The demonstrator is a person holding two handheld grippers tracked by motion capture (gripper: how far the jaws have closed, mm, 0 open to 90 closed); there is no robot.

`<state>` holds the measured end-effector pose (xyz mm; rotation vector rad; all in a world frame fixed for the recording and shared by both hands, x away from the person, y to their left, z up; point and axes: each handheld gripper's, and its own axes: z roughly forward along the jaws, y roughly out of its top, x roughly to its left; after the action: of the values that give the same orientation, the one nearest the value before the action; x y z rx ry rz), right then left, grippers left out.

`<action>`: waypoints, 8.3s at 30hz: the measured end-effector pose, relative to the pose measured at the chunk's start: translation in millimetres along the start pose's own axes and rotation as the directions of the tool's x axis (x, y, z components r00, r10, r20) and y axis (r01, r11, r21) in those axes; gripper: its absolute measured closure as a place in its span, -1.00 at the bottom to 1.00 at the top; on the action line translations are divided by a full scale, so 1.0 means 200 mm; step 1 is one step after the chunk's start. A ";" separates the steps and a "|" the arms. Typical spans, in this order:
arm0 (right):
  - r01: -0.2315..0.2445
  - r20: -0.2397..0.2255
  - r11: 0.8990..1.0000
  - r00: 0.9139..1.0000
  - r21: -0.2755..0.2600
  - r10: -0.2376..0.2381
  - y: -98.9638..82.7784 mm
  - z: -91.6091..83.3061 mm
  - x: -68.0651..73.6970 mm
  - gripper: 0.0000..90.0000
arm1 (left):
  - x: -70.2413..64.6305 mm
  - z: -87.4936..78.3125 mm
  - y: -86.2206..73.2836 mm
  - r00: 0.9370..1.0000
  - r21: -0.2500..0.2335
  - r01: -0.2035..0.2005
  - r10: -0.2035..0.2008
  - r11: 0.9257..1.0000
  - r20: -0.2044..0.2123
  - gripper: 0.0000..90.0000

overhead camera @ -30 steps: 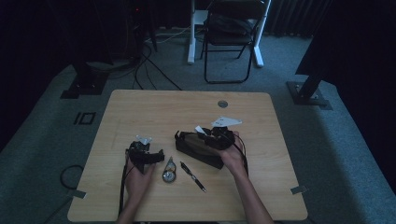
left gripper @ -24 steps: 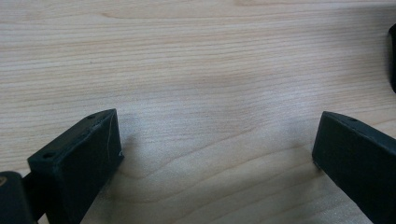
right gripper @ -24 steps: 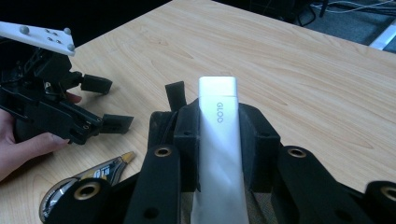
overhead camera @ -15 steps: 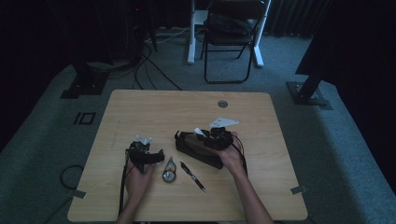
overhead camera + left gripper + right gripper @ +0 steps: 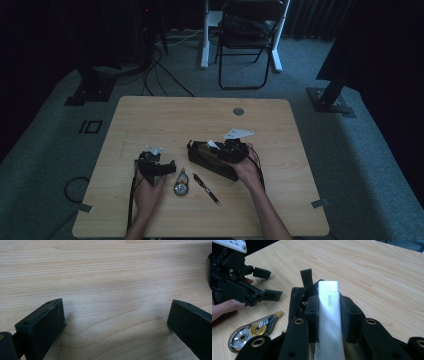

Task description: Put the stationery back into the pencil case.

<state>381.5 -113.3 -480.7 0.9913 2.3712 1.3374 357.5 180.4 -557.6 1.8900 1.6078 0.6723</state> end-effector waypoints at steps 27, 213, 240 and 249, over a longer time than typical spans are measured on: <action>0.035 -0.019 0.995 0.999 0.095 -0.033 -0.05 0.08 0.05 0.56 | 0.00 0.00 0.00 1.000 0.002 -0.002 0.002 1.000 0.001 -0.97; 0.205 -0.057 0.956 0.979 0.208 -0.197 -0.41 0.10 0.41 0.65 | 0.00 0.00 0.00 1.000 0.004 -0.007 0.007 1.000 0.001 -0.97; 0.215 -0.012 0.958 0.976 0.190 -0.217 -0.41 0.08 0.44 0.77 | 0.00 0.00 0.00 1.000 0.004 -0.006 0.006 1.000 0.001 -0.97; 0.213 0.003 0.964 0.976 0.157 -0.216 -0.38 0.04 0.44 0.77 | 0.00 0.00 0.00 1.000 0.004 -0.006 0.006 1.000 0.002 -0.97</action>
<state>286.3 -76.3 -538.0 0.7536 2.5150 1.0729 357.3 180.3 -557.3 1.8991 1.6041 0.6704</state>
